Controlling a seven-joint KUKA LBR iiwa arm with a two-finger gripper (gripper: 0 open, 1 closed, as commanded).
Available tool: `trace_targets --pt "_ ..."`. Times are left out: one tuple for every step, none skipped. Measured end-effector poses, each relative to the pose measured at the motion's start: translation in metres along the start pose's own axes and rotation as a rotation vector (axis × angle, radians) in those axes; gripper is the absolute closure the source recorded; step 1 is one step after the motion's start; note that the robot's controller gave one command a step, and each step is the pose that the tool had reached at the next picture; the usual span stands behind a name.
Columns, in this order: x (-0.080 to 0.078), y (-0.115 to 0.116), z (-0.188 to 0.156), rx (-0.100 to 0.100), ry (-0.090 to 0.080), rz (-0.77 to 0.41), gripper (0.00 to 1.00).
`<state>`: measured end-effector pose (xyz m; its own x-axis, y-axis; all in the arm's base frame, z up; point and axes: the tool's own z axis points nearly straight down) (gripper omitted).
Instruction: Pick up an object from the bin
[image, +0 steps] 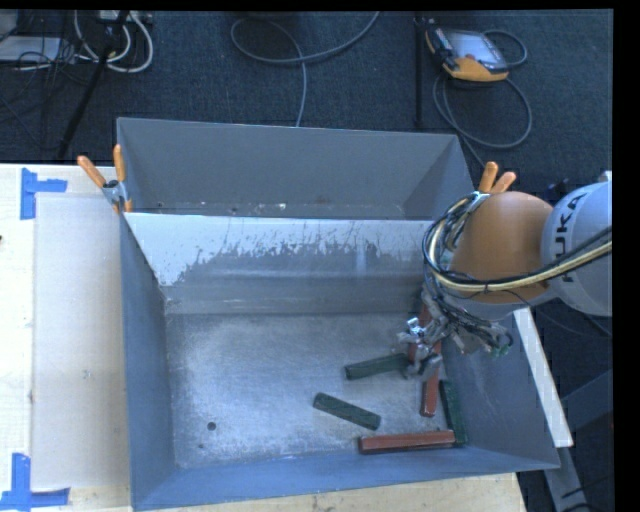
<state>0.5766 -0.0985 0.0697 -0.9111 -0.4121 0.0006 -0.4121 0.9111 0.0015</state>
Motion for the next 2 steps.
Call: trace_targets --pt "0.0 0.0 0.0 0.0 -0.001 0.0 0.0" --pt "0.001 0.038 0.001 -0.002 0.001 -0.089 0.0"
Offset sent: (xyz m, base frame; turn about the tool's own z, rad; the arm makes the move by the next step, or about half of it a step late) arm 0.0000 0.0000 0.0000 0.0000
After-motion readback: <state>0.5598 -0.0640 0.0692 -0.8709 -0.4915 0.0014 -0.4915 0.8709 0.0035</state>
